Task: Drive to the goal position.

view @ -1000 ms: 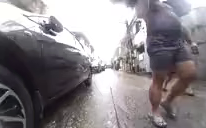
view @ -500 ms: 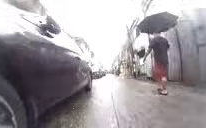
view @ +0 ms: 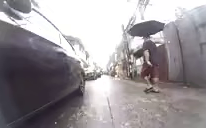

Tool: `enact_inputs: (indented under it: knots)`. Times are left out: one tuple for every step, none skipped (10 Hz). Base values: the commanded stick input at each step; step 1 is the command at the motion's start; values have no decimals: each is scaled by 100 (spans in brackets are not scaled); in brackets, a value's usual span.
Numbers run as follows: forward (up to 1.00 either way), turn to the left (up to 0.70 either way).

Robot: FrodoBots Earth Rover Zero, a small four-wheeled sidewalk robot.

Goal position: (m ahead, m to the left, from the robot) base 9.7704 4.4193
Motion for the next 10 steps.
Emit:
enact_inputs:
  knots:
    - [99, 0]
    - [99, 0]
    - [99, 0]
    - [99, 0]
    - [99, 0]
    - [99, 0]
    - [99, 0]
    - [99, 0]
    - [99, 3]
    - [99, 36]
